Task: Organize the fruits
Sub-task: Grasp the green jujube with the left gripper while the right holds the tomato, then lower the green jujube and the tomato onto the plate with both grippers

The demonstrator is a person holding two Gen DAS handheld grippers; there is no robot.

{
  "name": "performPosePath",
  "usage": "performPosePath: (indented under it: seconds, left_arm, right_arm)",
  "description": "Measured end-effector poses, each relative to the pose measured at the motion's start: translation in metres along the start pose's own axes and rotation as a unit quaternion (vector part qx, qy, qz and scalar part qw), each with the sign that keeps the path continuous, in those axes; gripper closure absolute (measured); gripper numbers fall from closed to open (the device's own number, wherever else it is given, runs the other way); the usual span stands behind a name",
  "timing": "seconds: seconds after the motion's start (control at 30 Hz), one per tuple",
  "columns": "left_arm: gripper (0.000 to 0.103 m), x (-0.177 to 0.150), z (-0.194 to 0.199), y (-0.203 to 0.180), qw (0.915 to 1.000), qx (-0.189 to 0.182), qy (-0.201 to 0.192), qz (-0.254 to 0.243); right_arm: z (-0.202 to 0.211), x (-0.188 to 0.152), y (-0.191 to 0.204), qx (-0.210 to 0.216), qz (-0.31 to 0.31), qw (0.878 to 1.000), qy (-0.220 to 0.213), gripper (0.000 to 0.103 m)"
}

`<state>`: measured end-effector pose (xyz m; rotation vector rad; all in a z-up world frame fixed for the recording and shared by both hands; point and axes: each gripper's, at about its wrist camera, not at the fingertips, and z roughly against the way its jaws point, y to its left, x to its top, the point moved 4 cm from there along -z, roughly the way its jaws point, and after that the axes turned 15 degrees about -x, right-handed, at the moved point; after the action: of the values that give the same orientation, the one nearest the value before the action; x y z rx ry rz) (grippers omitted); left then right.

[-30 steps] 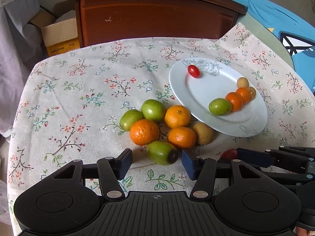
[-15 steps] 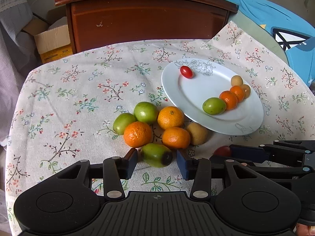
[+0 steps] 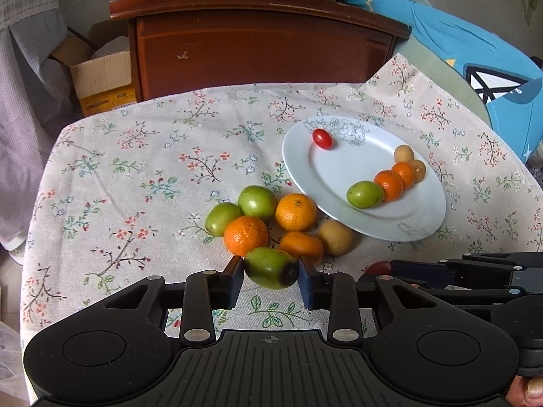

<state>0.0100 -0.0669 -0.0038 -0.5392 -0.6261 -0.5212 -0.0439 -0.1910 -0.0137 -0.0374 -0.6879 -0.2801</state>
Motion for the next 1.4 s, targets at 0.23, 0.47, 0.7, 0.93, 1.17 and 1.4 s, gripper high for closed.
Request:
performPosePath:
  seconds: [0.23, 0.47, 0.7, 0.93, 1.17, 1.4]
  left_arm:
    - [0.072, 0.001, 0.014, -0.002, 0.9999, 0.006, -0.011, 0.0]
    - [0.072, 0.007, 0.016, -0.009, 0.9998, 0.002, -0.02, -0.005]
    - [0.072, 0.023, 0.019, -0.019, 0.999, -0.015, -0.041, 0.001]
    - [0.071, 0.044, 0.021, -0.04, 0.9973, -0.035, -0.062, -0.019]
    - [0.071, 0.064, 0.009, -0.047, 0.9969, -0.035, -0.064, -0.029]
    - [0.071, 0.082, -0.011, -0.053, 0.9961, -0.04, -0.066, -0.043]
  right_arm:
    - [0.01, 0.003, 0.003, 0.003, 0.002, 1.0, -0.008, 0.073]
    - [0.017, 0.007, 0.001, 0.009, -0.007, 1.0, -0.015, 0.073]
    - [0.022, 0.02, -0.009, 0.01, -0.03, 0.999, -0.028, 0.073]
    - [0.035, 0.047, -0.028, 0.007, -0.059, 0.997, -0.056, 0.073]
    - [0.034, 0.066, -0.047, -0.004, -0.083, 0.994, -0.064, 0.073]
    - [0.02, 0.083, -0.062, -0.017, -0.087, 0.994, -0.06, 0.073]
